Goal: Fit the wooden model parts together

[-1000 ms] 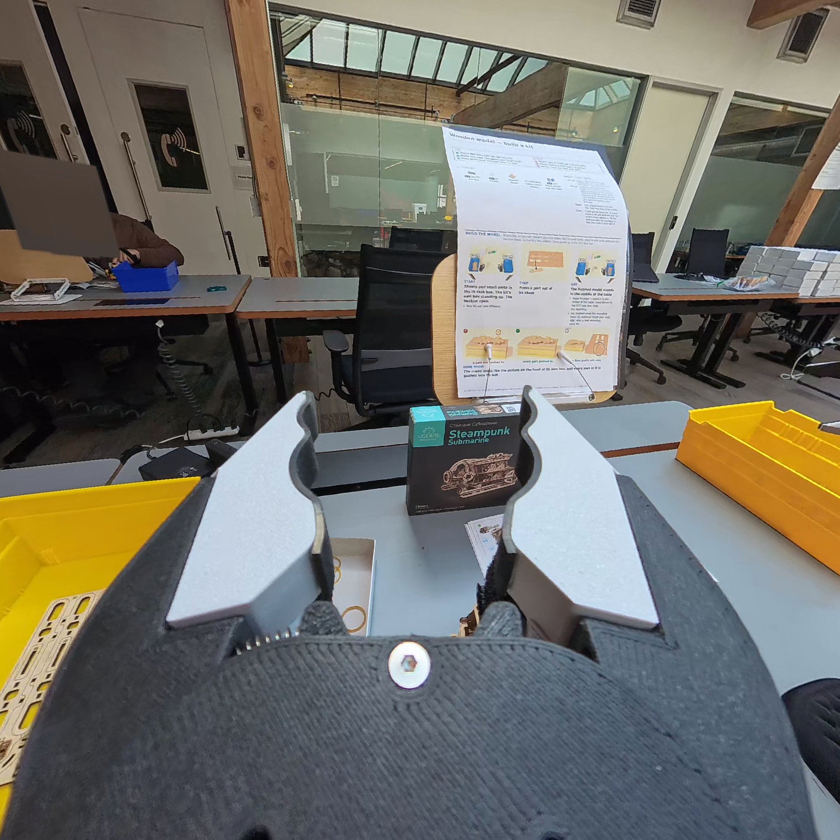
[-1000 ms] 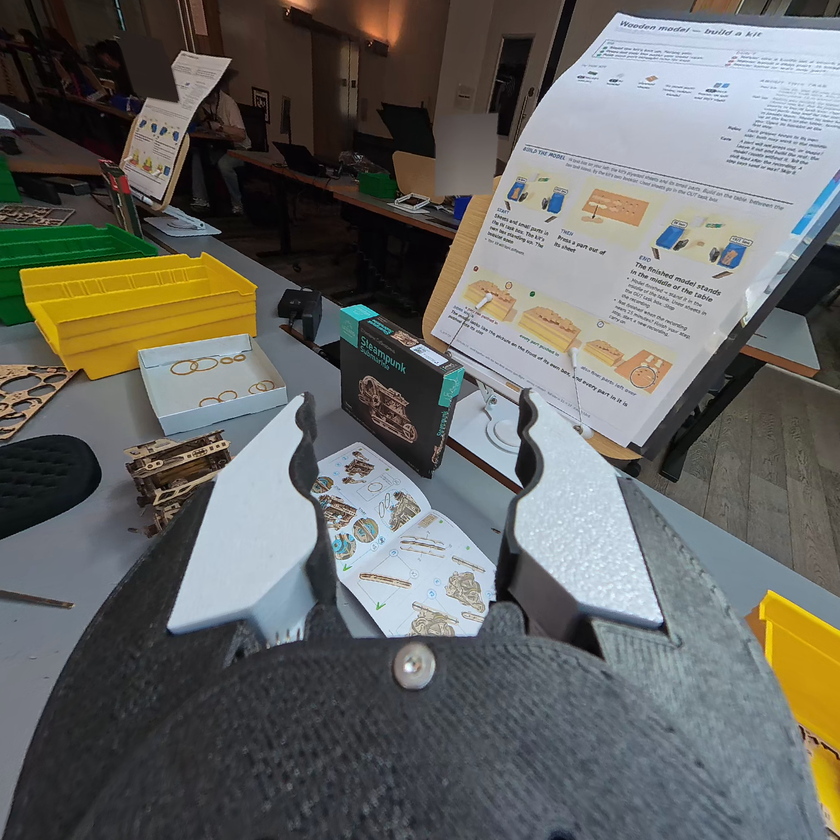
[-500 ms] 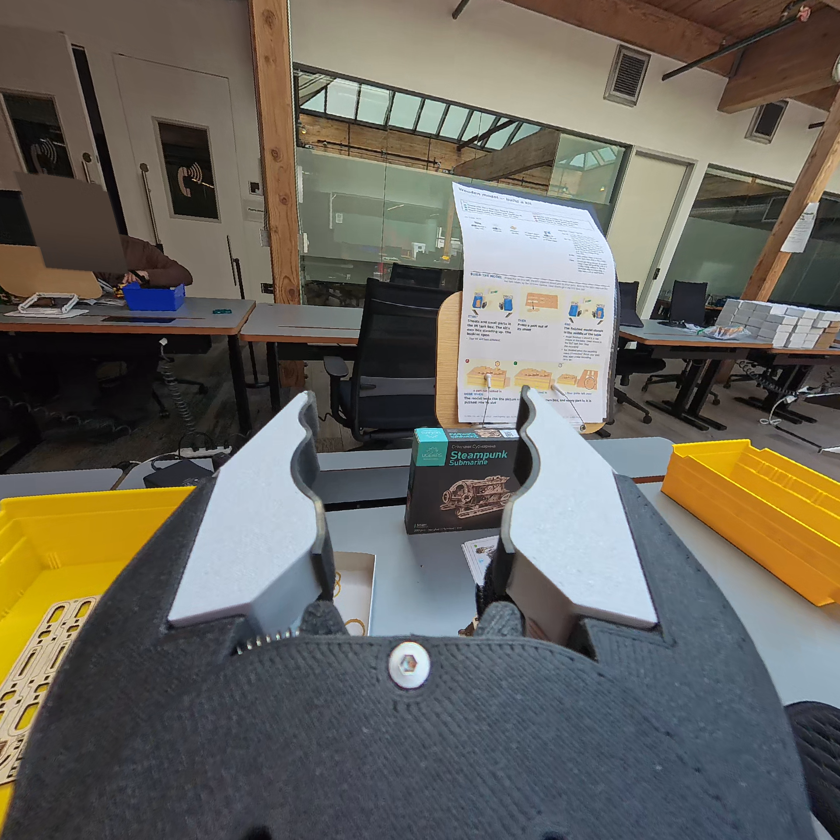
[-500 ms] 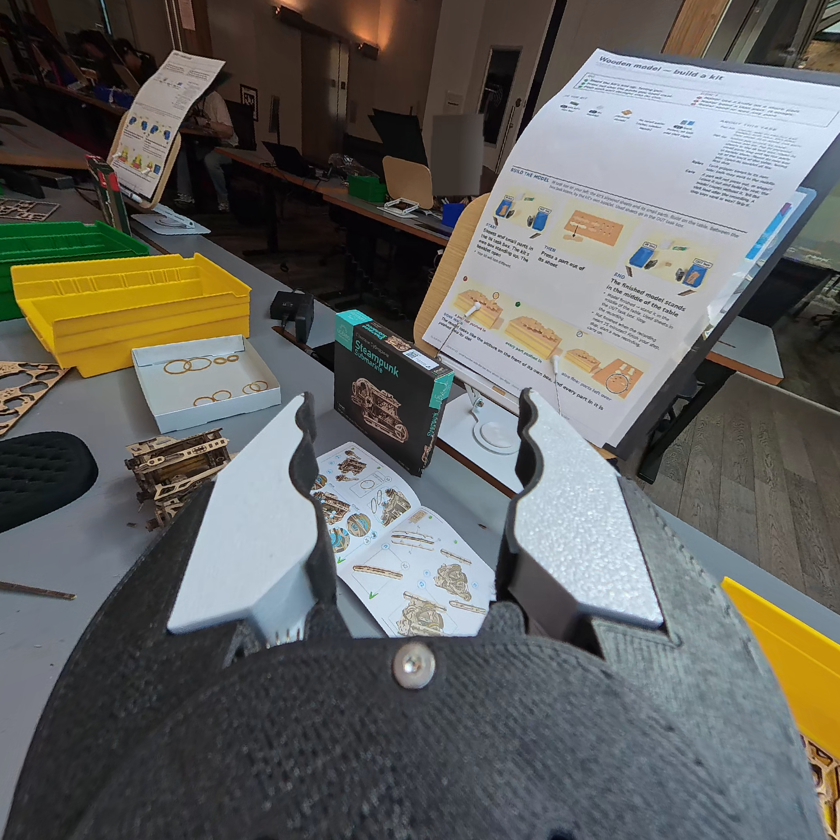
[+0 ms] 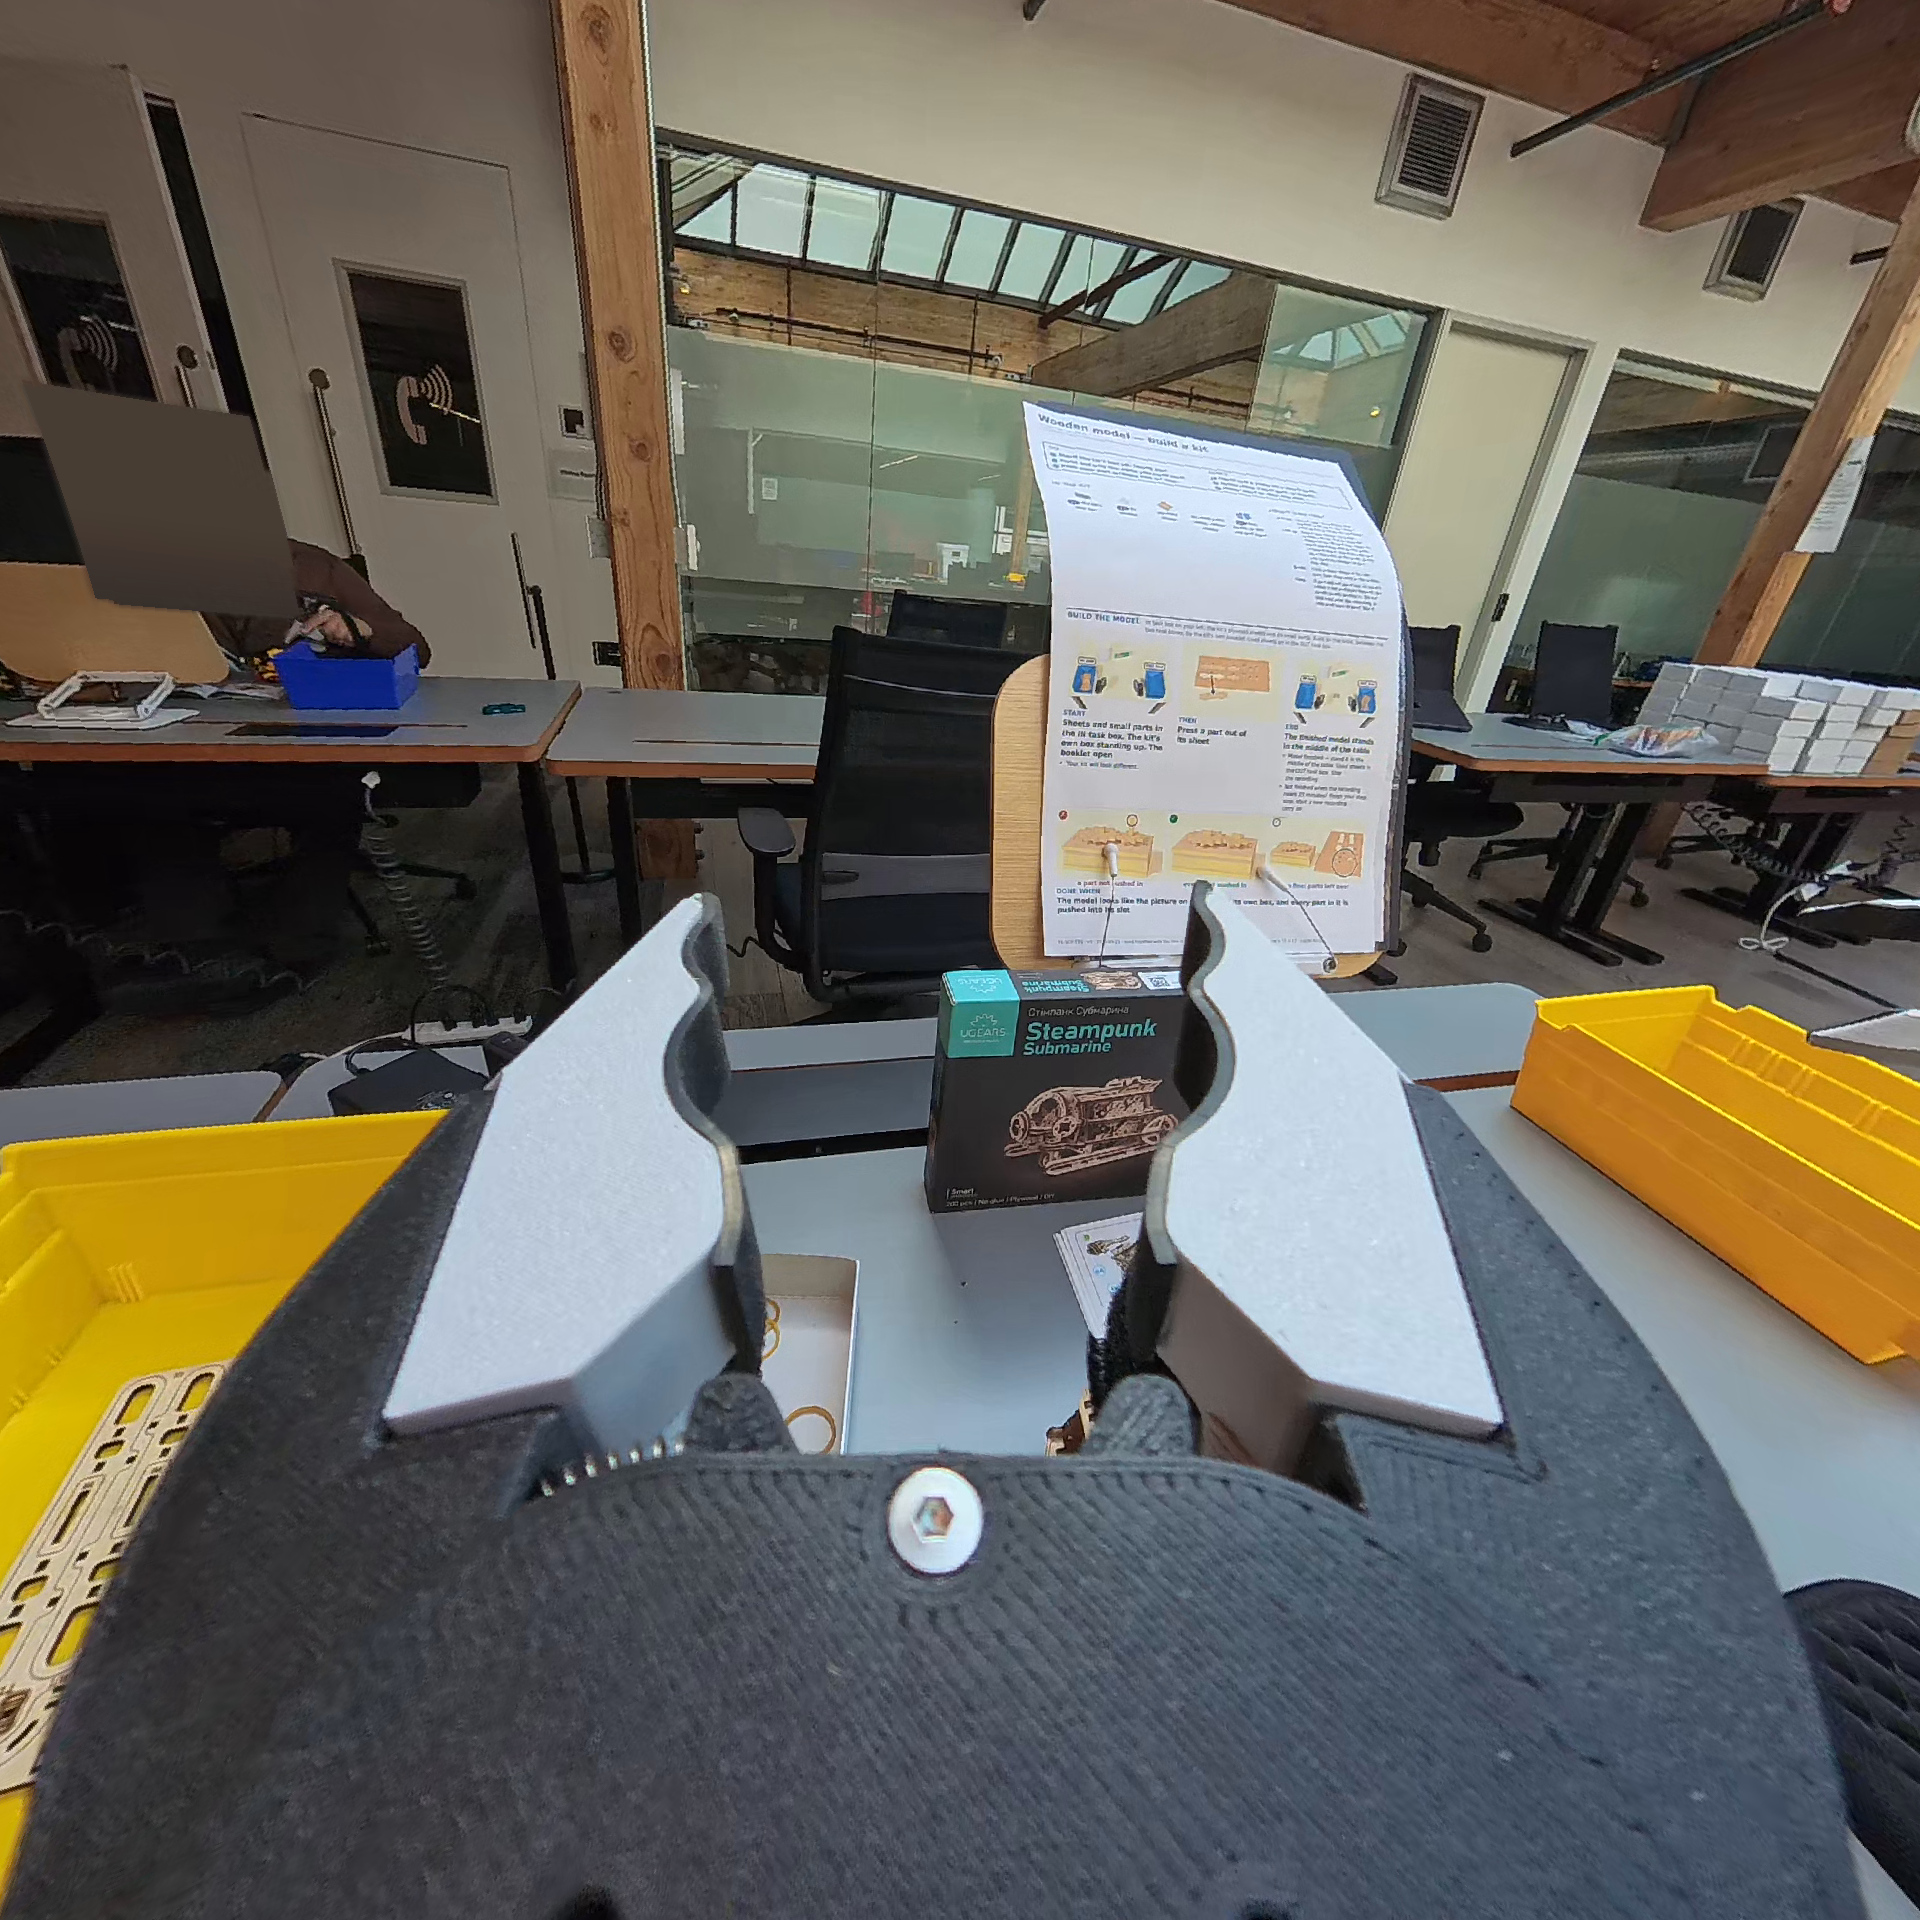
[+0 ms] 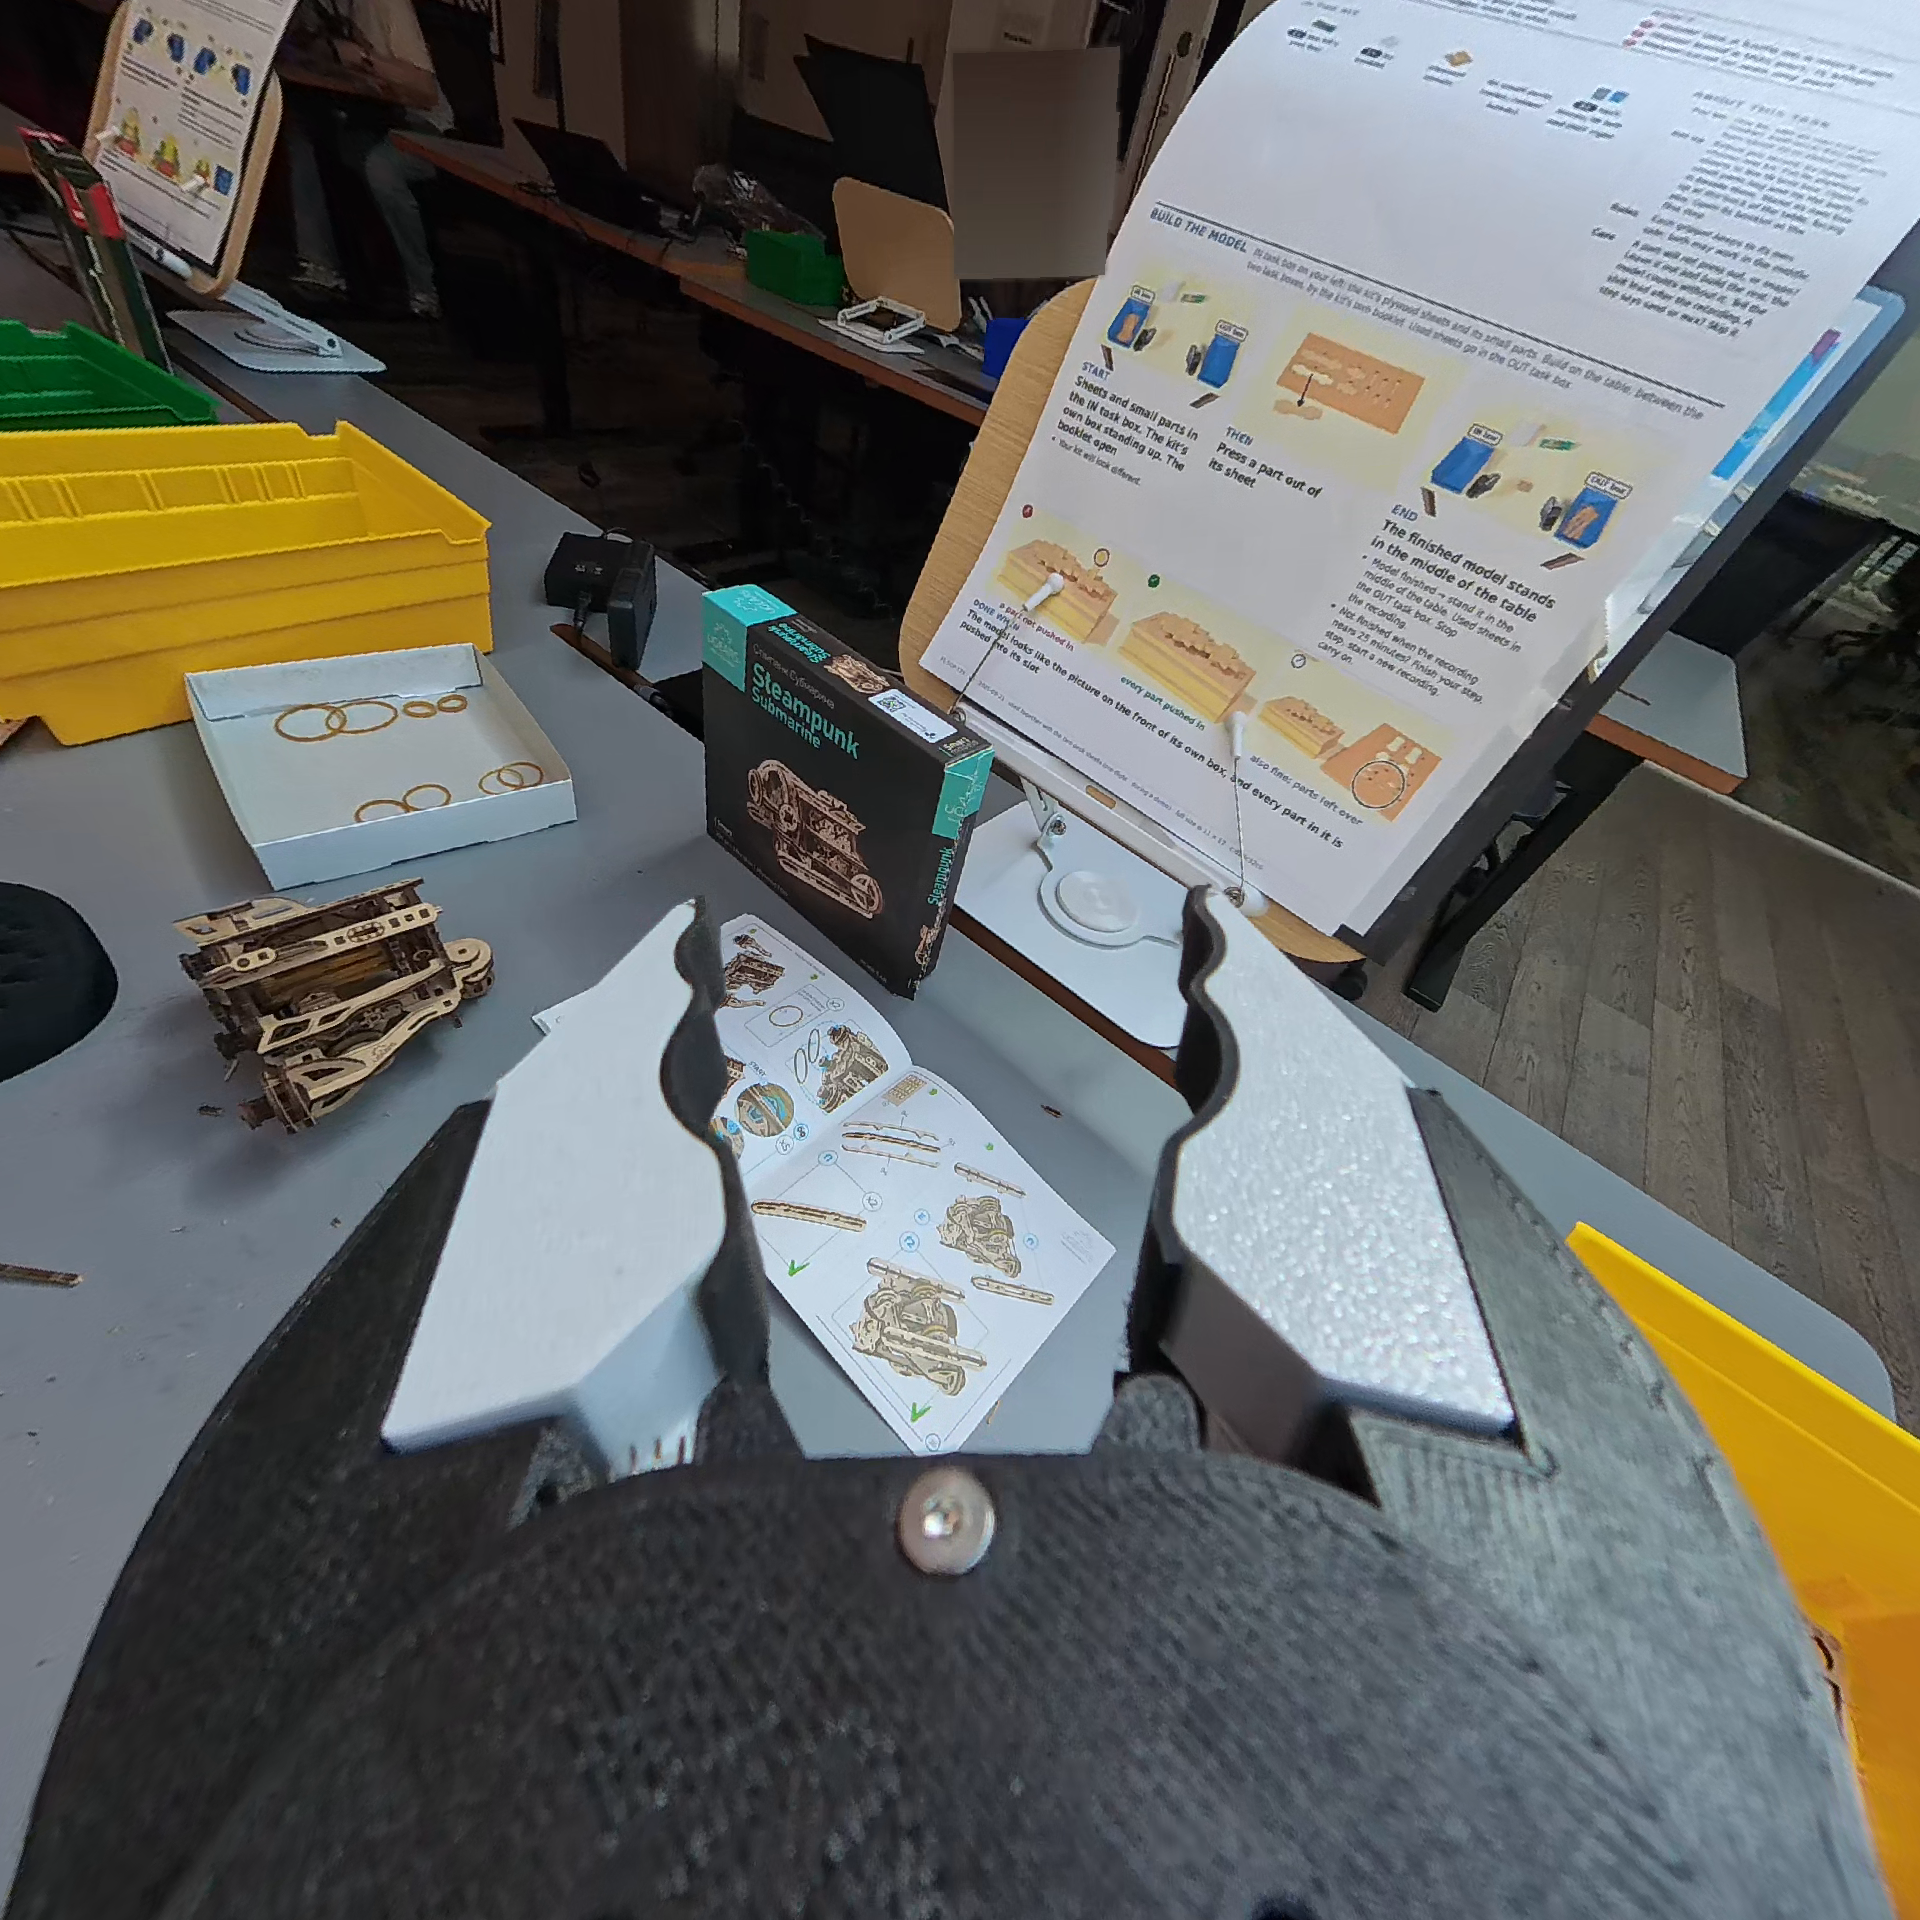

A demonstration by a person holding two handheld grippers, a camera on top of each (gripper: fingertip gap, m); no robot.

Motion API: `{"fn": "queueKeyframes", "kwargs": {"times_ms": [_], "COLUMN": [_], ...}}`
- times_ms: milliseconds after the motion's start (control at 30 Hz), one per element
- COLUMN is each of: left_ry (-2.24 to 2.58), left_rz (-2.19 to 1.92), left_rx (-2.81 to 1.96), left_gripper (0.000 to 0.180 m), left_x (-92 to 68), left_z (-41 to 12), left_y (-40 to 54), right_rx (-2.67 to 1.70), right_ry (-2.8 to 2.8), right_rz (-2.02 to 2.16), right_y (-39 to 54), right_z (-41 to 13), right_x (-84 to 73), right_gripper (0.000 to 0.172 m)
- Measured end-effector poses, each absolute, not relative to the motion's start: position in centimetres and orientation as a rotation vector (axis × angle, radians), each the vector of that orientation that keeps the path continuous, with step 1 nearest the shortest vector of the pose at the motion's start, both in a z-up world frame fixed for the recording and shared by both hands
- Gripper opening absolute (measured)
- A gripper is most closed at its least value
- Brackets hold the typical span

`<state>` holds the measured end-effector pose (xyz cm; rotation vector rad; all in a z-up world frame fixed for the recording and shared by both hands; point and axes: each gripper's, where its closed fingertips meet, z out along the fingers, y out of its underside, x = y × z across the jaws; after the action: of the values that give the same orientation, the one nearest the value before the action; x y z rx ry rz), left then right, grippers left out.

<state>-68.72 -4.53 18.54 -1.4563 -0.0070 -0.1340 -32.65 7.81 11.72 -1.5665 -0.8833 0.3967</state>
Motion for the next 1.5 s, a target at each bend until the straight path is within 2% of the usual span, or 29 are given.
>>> {"fn": "queueKeyframes", "kwargs": {"times_ms": [1500], "left_ry": [-0.006], "left_rz": [-0.129], "left_rx": [-1.448], "left_gripper": [0.086], "left_x": [-68.6], "left_z": [18.77], "left_y": [-4.96], "right_rx": [-1.594], "right_ry": [-0.863], "right_rz": [0.374], "right_y": [8.49], "right_z": [11.57], "right_x": [-31.57], "right_gripper": [0.088]}}
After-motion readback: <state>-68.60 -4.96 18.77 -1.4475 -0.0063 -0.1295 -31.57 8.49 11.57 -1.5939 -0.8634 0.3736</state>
